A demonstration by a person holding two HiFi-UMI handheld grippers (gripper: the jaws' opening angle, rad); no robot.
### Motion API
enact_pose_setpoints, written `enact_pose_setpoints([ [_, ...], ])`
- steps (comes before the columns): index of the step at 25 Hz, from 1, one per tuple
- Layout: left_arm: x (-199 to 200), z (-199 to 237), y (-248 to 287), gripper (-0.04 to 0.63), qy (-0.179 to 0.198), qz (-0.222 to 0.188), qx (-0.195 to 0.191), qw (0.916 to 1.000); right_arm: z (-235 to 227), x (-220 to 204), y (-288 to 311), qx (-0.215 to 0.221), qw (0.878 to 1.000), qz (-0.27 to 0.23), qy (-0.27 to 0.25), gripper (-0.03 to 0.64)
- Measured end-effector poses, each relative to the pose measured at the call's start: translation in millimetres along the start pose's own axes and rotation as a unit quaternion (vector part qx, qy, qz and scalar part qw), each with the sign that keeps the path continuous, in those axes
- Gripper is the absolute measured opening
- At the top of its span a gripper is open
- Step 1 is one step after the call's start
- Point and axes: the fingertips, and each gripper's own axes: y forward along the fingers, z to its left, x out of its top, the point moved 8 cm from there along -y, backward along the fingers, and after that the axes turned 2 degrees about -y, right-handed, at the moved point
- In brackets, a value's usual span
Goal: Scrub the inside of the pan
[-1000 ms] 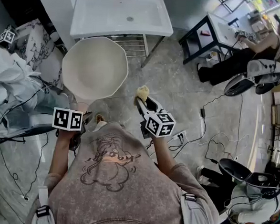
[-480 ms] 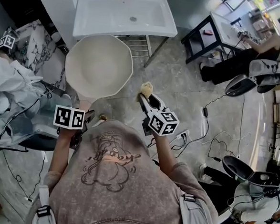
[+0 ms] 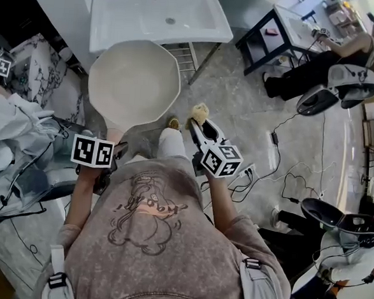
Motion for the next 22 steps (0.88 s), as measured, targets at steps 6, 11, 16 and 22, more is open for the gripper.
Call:
enact_pose_setpoints([
  [6, 34.1, 6.6, 12.4, 0.135, 0.006, -0.001, -0.008, 0.9999, -14.6, 15.6, 32.8, -0.001, 1.0, -0.003, -0.003, 0.16],
  [11, 76.1, 9.6, 28.0, 0.135, 0.004, -0.009, -0.008, 0.9999, -42.3, 37.8, 63.3, 0.003, 1.0, -0.006, -0.01, 0.16],
  [16, 123.3, 11.4, 42.5, 0.135, 0.001, -0.015, -0.007, 0.9999, -68.4, 72.6, 96.6, 0.008, 1.0, -0.011, -0.02, 0.16],
  [22, 183.7, 15.5, 63.5, 0.135, 0.002, -0.014, -0.019, 0.9997, -98.5, 107.8, 135.5, 0.016, 0.999, -0.012, -0.042, 0.16],
])
